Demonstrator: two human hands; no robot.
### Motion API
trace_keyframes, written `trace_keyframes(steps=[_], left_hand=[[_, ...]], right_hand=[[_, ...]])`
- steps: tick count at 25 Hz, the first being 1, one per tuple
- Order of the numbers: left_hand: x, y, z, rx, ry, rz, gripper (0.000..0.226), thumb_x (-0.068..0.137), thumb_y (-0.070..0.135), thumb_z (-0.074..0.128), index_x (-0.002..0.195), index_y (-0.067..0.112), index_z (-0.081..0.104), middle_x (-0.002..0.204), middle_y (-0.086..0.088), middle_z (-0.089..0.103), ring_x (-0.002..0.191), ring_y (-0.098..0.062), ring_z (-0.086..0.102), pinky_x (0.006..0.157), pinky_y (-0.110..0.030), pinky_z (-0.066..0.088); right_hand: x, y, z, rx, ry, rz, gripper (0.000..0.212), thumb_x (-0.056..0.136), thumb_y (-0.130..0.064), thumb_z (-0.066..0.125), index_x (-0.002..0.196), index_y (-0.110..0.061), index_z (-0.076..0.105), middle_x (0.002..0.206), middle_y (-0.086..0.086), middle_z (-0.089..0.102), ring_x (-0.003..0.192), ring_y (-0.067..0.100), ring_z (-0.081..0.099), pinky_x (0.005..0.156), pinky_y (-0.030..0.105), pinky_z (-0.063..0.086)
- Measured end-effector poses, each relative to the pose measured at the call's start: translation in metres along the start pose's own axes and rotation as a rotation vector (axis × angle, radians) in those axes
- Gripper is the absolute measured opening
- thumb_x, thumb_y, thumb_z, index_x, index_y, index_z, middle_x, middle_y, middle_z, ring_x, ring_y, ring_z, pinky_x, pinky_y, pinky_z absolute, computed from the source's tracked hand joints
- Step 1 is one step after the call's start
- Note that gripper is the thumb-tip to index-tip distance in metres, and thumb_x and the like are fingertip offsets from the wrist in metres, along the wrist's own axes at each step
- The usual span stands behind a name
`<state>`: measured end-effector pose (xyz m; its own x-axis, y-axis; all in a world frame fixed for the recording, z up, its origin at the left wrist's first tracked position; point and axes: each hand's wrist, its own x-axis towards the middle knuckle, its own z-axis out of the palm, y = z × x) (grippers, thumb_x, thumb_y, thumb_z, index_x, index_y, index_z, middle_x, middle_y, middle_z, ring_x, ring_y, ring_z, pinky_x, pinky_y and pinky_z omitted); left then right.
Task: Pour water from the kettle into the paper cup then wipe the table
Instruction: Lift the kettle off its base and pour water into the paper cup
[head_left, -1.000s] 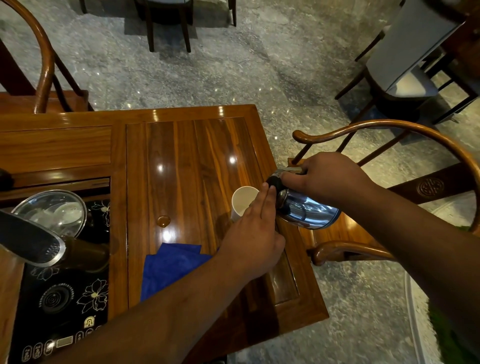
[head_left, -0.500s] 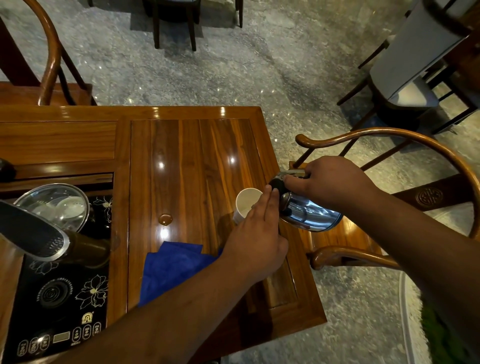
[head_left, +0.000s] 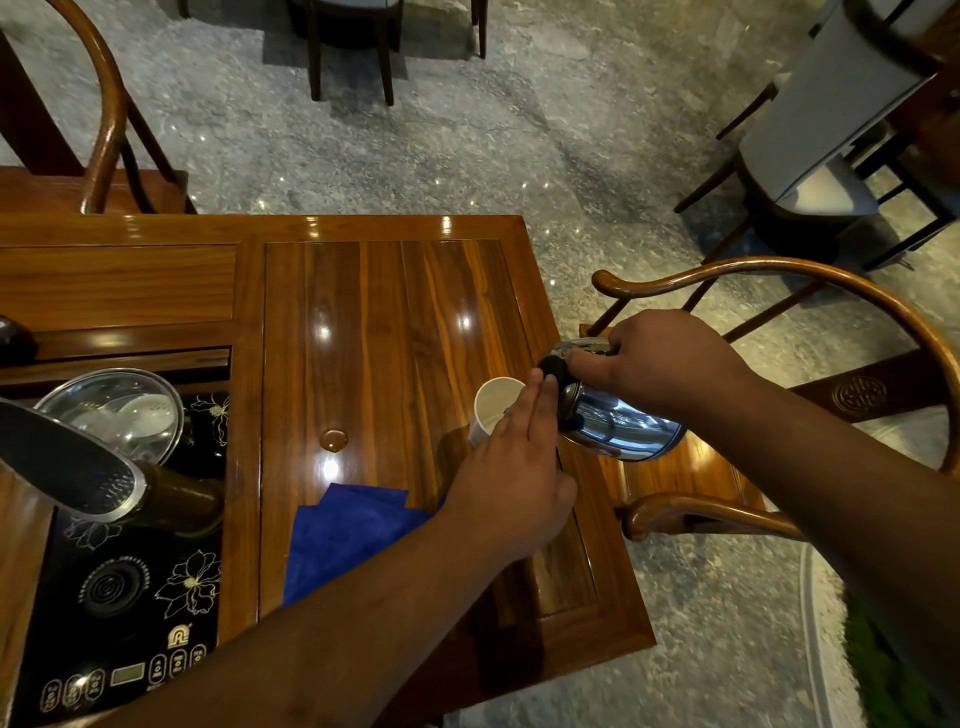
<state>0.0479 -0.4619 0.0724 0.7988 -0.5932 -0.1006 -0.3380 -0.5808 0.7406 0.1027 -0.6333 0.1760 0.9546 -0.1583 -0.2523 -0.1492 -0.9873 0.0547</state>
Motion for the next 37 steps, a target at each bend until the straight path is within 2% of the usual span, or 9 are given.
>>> trace_keyframes(steps=[3,11,19,34,37], left_hand=[[0.0002,-0.0001,0.0005,0.001,0.006,0.006,0.092,0.099,0.031,0.051,0.163,0.026,-0.014,0.174,0.007,-0.015,0.159,-0.018,0.009,0.118,-0.041,0.038],[0.0016,0.0018,0.0029,0.009,0.02,0.027,0.09,0.1,0.03,0.051,0.164,0.024,-0.012,0.175,0.005,-0.014,0.16,-0.017,0.007,0.121,-0.039,0.032],[0.0031,0.004,0.0032,0.011,0.031,0.039,0.092,0.099,0.031,0.052,0.164,0.023,-0.013,0.175,0.003,-0.014,0.158,-0.02,0.018,0.108,-0.03,0.036],[0.0049,0.0031,0.006,-0.001,0.027,0.032,0.093,0.098,0.03,0.053,0.164,0.023,-0.013,0.175,0.003,-0.011,0.158,-0.02,0.018,0.112,-0.034,0.037],[0.0059,0.0032,0.0064,0.003,0.022,0.027,0.093,0.098,0.03,0.052,0.164,0.024,-0.014,0.175,0.004,-0.013,0.159,-0.02,0.016,0.113,-0.035,0.037]], right_hand=[[-0.0009,-0.0005,-0.0016,-0.025,-0.001,-0.025,0.067,0.093,-0.069,0.051,0.083,-0.007,0.075,0.077,0.016,0.071,0.073,0.028,0.068,0.058,0.032,0.043],[-0.0024,0.0021,-0.0025,0.007,0.006,0.031,0.07,0.088,-0.072,0.051,0.078,-0.008,0.074,0.073,0.014,0.069,0.069,0.027,0.066,0.057,0.032,0.044],[-0.0013,0.0036,-0.0053,0.012,0.004,0.043,0.07,0.086,-0.074,0.05,0.076,-0.01,0.075,0.069,0.011,0.067,0.067,0.024,0.064,0.057,0.033,0.047],[0.0003,0.0053,-0.0043,0.018,-0.006,0.047,0.068,0.086,-0.073,0.052,0.077,-0.01,0.075,0.07,0.012,0.069,0.066,0.025,0.065,0.057,0.034,0.048],[0.0014,0.0052,-0.0045,0.01,-0.008,0.039,0.069,0.087,-0.073,0.052,0.078,-0.009,0.075,0.072,0.013,0.07,0.068,0.026,0.066,0.06,0.037,0.052]])
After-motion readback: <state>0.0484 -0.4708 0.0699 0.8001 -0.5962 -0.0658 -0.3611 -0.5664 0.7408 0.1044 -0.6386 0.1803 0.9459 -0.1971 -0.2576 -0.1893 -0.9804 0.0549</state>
